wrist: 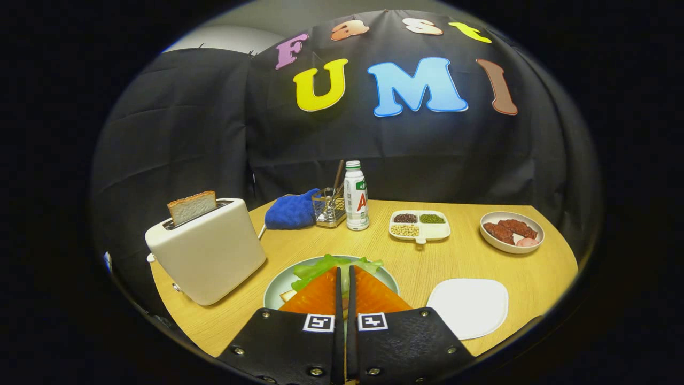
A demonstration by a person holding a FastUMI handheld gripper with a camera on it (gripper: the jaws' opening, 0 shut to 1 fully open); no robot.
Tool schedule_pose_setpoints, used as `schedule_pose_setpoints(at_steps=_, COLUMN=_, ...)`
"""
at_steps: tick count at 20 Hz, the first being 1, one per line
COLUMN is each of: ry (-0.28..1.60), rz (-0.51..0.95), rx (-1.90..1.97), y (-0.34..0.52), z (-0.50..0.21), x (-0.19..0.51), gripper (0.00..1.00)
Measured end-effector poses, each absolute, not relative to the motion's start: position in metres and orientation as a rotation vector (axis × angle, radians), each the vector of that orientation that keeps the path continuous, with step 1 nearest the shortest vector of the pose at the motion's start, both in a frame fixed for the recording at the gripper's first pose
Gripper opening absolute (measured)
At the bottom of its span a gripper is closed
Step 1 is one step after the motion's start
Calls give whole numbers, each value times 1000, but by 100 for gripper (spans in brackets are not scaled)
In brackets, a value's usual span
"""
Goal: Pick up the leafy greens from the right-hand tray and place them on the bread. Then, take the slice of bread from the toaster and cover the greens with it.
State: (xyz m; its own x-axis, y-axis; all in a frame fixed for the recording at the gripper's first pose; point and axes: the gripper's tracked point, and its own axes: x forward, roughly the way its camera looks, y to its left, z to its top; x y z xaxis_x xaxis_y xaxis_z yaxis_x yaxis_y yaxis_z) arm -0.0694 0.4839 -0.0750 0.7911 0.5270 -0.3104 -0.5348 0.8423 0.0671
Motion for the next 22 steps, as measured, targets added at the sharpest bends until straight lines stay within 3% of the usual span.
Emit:
schedule_pose_setpoints(at_steps=19, ry=411, rz=543, rx=-159, y=480, z=-130, x=-90, gripper=2)
schedule_pose_setpoints(at_steps=22, ry=420, rz=553, rx=-179, y=483, z=-137, x=-91, gripper=14)
